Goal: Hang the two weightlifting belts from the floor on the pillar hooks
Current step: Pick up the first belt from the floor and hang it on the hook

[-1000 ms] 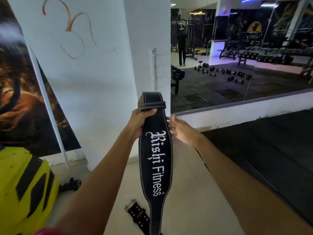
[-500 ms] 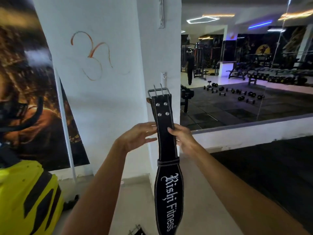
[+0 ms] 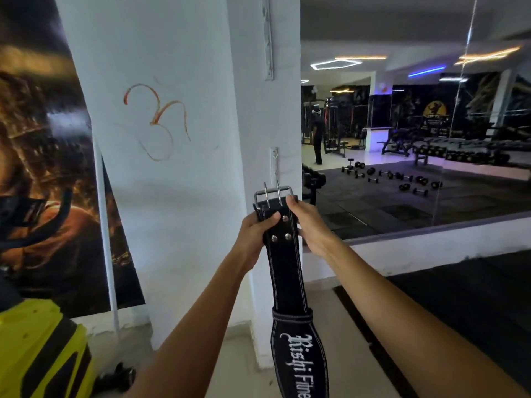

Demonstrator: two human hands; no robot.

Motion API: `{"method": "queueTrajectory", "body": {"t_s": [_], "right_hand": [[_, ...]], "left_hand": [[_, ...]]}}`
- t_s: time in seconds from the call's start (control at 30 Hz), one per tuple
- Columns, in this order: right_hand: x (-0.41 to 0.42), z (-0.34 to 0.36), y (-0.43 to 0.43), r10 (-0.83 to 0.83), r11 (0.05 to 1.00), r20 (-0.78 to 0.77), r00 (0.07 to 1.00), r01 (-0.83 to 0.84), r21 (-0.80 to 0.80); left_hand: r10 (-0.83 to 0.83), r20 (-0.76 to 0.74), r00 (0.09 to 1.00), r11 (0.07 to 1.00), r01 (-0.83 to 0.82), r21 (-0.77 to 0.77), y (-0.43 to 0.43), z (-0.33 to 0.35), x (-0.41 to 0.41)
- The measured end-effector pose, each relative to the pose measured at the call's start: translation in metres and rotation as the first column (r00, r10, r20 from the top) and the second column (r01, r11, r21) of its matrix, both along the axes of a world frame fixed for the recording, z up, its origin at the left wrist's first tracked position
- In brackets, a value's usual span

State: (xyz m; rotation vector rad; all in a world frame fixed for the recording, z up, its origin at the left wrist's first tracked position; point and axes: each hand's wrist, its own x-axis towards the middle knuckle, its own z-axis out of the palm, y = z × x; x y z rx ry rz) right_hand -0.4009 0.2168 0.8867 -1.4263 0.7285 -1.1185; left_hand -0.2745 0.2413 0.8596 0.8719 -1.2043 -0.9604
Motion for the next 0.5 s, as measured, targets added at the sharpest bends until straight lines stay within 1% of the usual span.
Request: {"method": "queueTrajectory", "body": {"t_s": [0.07,0.13,0.2,0.27,0.33,0.43,0.47,0.5], "right_hand": [[0.004,0.001,-0.003,-0.049,0.996,0.102,0.994,0.041,0.078],[0.009,-0.003,-0.006,-0.093,0.992,0.118,0.989,0.082,0.094],[0.014,-0.008,-0.006,-0.125,0.99,0.112,0.986,0.116,0.081],[0.016,-0.013,-0.005,-0.149,0.987,0.129,0.98,0.138,0.085],[0.017,-0.014,-0.005,-0.163,0.984,0.17,0.972,0.149,0.093],[0.016,-0.013,-0.004,-0.17,0.984,0.216,0.962,0.155,0.083],[0.015,-0.013,-0.003,-0.159,0.986,0.225,0.961,0.145,0.077],[0.016,-0.013,-0.003,-0.152,0.987,0.228,0.962,0.137,0.081]], "left_hand": [[0.002,-0.071,0.997,0.997,0.004,0.079,0.0,0.008,-0.005],[0.083,-0.139,0.987,0.981,-0.057,0.186,-0.004,0.017,-0.006],[0.138,-0.083,0.987,0.958,-0.112,0.265,-0.01,0.024,-0.004],[0.146,-0.013,0.989,0.938,-0.134,0.32,-0.012,0.026,-0.001],[0.065,0.011,0.998,0.94,-0.065,0.335,-0.013,0.028,0.005],[-0.128,0.051,0.99,0.935,0.103,0.34,-0.007,0.031,0.02],[-0.149,0.078,0.986,0.932,0.114,0.343,-0.006,0.033,0.024],[-0.133,0.105,0.986,0.938,0.091,0.335,-0.005,0.035,0.025]]}}
